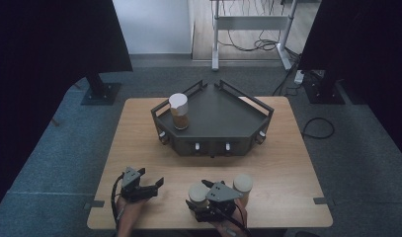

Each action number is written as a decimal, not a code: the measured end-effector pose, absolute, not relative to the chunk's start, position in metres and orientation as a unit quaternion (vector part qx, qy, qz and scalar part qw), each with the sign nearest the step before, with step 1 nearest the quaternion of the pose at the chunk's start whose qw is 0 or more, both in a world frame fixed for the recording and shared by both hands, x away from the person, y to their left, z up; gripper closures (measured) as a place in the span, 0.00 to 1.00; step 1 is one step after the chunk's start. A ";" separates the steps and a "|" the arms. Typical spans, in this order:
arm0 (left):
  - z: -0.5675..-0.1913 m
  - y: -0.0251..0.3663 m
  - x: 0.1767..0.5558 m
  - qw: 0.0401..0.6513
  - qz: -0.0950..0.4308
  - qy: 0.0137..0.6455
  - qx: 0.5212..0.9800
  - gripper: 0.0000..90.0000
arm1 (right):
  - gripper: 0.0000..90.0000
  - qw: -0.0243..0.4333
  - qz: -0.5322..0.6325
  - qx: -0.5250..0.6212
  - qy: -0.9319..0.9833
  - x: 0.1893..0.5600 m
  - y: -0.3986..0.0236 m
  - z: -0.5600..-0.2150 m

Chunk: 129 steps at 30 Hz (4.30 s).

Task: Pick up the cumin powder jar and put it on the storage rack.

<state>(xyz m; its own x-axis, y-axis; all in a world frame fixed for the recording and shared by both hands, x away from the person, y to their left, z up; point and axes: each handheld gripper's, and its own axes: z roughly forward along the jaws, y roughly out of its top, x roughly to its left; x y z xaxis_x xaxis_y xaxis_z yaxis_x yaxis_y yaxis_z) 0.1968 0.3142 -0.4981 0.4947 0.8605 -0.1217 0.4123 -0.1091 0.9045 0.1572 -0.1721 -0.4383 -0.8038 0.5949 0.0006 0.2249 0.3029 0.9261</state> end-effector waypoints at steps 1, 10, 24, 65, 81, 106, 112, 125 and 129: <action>-0.498 0.314 0.197 0.494 0.227 0.449 0.709 0.09 | 0.25 0.174 0.529 0.260 0.789 0.158 -0.172 -0.439; -0.498 0.315 0.197 0.495 0.225 0.449 0.709 0.09 | 0.36 0.170 0.533 0.268 0.784 0.159 -0.174 -0.442; -0.498 0.315 0.198 0.494 0.224 0.449 0.710 0.09 | 0.37 0.179 0.529 0.283 0.780 0.153 -0.170 -0.439; -0.495 0.314 0.200 0.485 0.220 0.450 0.717 0.09 | 0.36 0.215 0.540 0.257 0.772 0.175 -0.181 -0.385; -0.493 0.311 0.200 0.477 0.224 0.447 0.723 0.09 | 0.37 0.226 0.543 0.255 0.767 0.183 -0.184 -0.371; -0.491 0.313 0.200 0.471 0.220 0.447 0.728 0.09 | 0.37 0.233 0.548 0.250 0.763 0.197 -0.185 -0.350; -0.491 0.313 0.201 0.470 0.219 0.448 0.728 0.09 | 0.37 0.231 0.554 0.250 0.760 0.202 -0.186 -0.345; -0.490 0.313 0.202 0.466 0.214 0.450 0.731 0.09 | 0.37 0.235 0.553 0.254 0.758 0.212 -0.187 -0.335; -0.489 0.312 0.203 0.466 0.214 0.450 0.732 0.09 | 0.37 0.236 0.556 0.254 0.756 0.215 -0.188 -0.332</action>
<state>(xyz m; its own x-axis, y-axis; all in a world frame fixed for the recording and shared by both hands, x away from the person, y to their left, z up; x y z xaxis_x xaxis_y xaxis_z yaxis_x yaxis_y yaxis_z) 0.2026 0.3124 -0.4895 0.5044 0.8570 -0.1058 0.4588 -0.1622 0.8736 0.2152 -0.1881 -0.3316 -0.7592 0.6465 -0.0747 0.1216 0.2536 0.9596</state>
